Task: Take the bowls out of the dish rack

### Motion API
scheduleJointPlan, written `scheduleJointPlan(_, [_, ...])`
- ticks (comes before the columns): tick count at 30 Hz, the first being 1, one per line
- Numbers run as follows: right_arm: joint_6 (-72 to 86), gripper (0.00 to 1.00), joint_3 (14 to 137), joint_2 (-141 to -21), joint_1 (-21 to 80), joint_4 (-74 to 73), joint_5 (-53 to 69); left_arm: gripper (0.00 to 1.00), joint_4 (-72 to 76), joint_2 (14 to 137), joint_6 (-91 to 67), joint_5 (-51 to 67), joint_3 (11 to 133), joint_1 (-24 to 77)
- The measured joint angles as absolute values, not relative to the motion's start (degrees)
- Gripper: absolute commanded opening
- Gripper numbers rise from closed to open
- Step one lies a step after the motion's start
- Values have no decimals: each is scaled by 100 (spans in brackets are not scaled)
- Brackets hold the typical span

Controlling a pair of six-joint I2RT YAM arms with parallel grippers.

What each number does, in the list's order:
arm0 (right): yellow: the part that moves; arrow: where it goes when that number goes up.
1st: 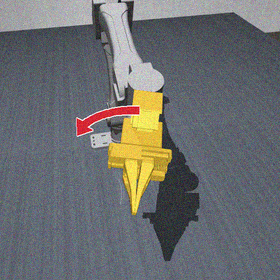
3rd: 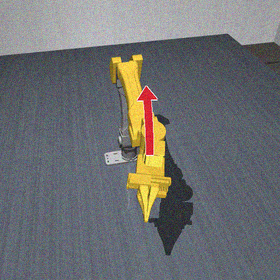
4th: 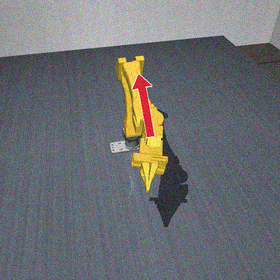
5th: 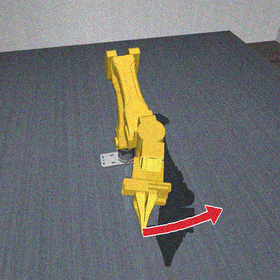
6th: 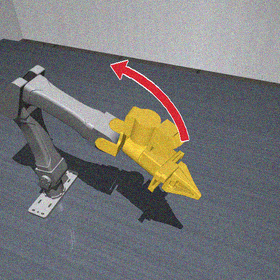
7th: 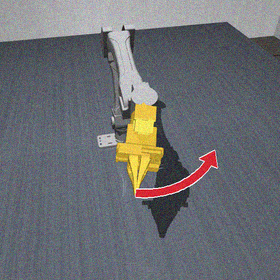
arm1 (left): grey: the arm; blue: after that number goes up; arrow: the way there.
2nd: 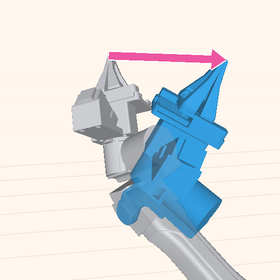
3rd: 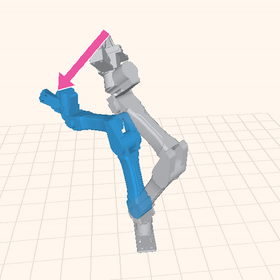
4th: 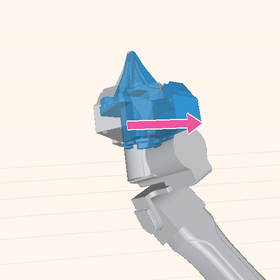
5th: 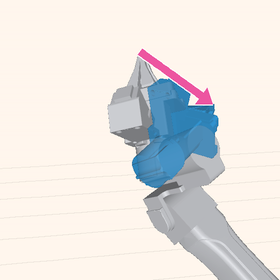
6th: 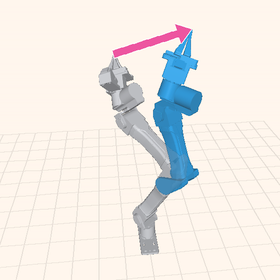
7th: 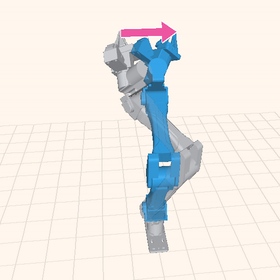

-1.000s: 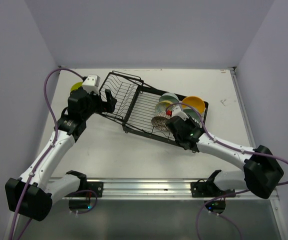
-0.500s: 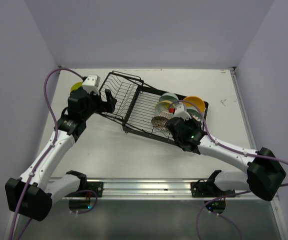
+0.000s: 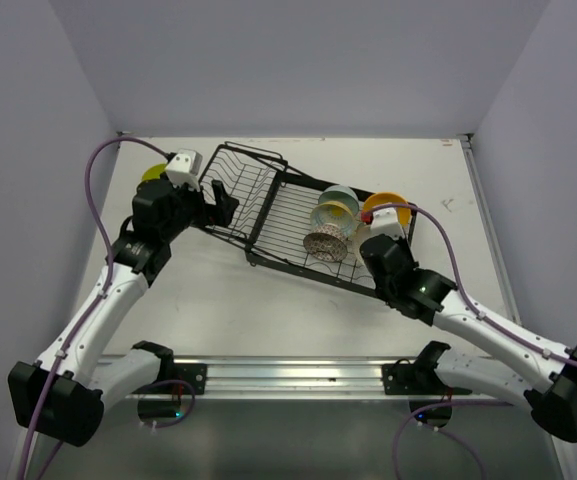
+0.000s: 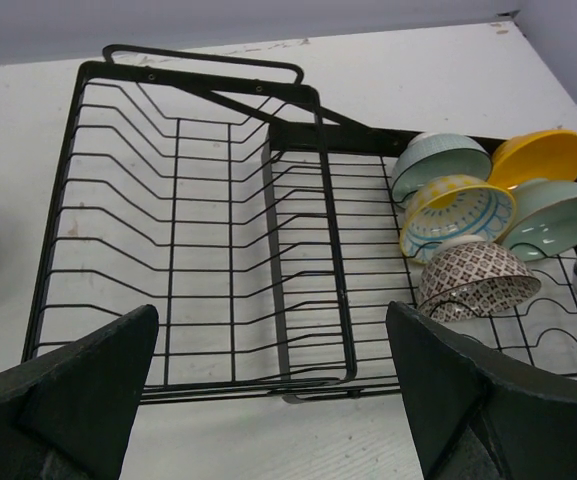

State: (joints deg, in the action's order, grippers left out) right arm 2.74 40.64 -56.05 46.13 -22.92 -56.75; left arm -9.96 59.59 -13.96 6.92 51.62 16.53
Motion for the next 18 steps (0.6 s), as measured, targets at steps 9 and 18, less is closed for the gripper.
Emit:
scheduleJointPlan(9, [510,0,4536,-5640,4615,-2342,-4613,100,-375,5833,-1474,2134,4991,1653])
scheduleJointPlan(18, [589,0,6040,-7122,5144,-2231,-4222,100,38,5983,-1588,3218,4897,1802])
